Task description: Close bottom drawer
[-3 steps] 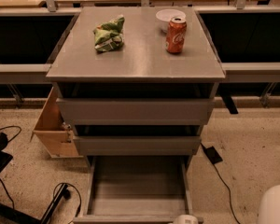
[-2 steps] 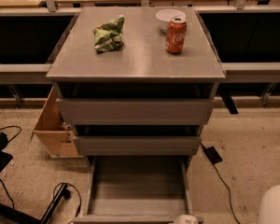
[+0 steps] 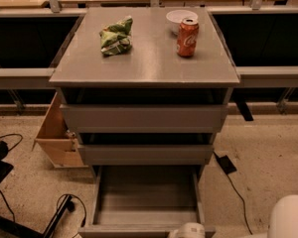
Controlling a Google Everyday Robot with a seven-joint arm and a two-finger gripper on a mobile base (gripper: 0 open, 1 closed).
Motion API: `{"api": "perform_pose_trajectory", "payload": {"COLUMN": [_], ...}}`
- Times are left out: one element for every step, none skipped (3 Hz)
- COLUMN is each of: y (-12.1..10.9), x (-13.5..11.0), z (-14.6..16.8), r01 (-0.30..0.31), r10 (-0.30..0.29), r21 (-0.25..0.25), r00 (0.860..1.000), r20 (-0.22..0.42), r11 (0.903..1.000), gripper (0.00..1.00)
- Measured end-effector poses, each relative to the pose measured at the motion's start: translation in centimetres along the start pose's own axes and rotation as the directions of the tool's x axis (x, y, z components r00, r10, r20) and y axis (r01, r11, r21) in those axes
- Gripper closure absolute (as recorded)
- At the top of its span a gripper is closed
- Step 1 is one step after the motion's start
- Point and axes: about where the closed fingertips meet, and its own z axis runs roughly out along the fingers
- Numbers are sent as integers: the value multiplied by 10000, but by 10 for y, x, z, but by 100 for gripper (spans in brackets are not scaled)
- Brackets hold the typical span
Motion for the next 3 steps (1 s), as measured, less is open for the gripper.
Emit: {"api": "perform_pose_trajectory", "payload": {"y": [1, -28, -45], "x": [0, -7, -11], "z": [0, -7, -10], "r01": [0, 407, 665], "r10": [0, -405, -664], "r21": [0, 795, 1255], "r00": [10000, 9992, 9978], "r20": [0, -31, -47], "r11": [10000, 9960, 9899], "gripper": [100, 100, 100]}}
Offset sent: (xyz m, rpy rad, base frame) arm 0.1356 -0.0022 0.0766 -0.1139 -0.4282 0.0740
